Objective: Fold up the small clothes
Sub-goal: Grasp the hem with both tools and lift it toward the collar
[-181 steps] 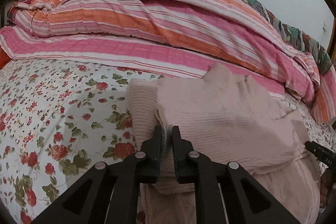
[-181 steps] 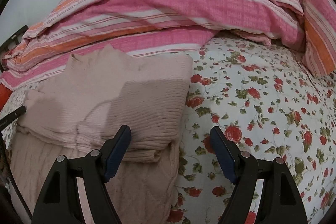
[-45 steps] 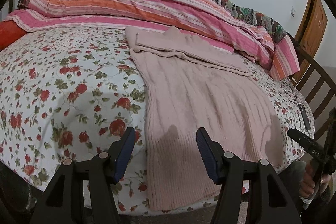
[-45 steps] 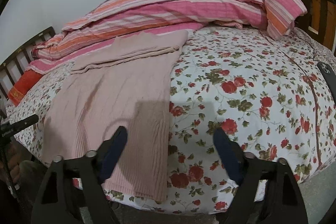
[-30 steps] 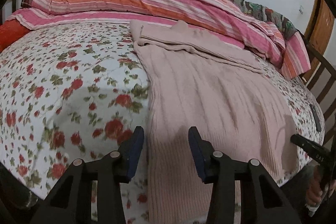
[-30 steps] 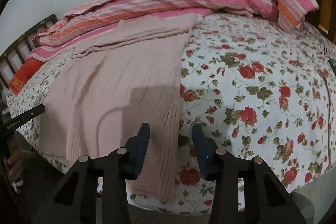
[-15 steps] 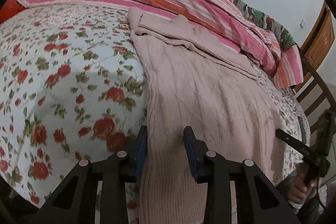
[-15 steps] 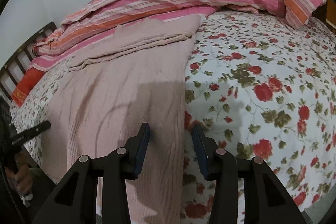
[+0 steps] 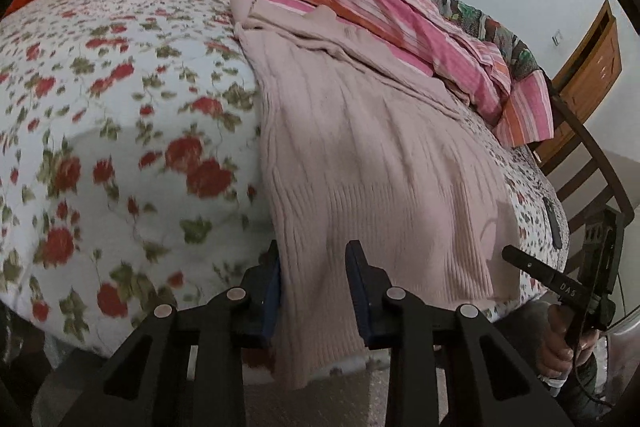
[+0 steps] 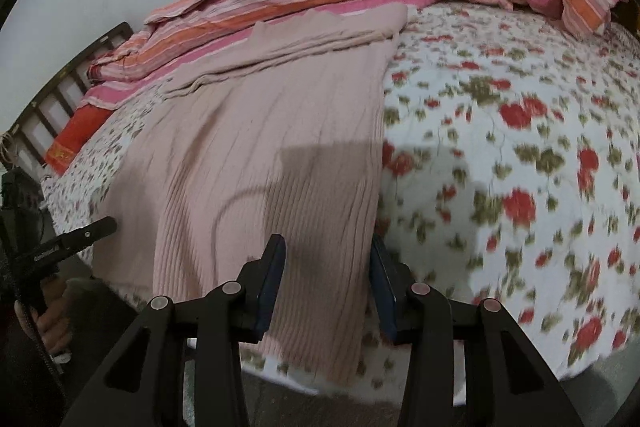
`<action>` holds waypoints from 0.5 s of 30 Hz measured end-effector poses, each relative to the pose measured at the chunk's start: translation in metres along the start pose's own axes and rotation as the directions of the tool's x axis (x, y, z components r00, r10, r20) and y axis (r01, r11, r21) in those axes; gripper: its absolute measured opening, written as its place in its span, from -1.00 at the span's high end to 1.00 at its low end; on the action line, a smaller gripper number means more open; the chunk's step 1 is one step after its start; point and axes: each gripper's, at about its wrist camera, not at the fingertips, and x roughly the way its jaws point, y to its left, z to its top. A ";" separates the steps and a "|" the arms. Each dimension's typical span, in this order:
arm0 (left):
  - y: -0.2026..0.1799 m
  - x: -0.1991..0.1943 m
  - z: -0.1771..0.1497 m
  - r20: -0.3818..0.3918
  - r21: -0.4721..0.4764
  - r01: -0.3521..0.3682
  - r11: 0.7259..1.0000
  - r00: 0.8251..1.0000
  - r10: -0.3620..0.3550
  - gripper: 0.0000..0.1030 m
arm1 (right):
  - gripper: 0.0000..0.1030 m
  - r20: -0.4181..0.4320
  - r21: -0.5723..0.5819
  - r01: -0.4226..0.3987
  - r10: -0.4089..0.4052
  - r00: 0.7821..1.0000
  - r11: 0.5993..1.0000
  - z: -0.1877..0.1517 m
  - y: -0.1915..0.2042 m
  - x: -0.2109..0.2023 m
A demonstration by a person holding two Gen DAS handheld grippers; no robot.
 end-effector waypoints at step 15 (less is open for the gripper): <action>-0.008 -0.052 0.013 0.145 -0.032 0.126 0.992 0.982 -0.120 0.88 | 0.90 0.065 0.074 -0.160 0.156 0.986 0.984 0.000 -0.009 -0.029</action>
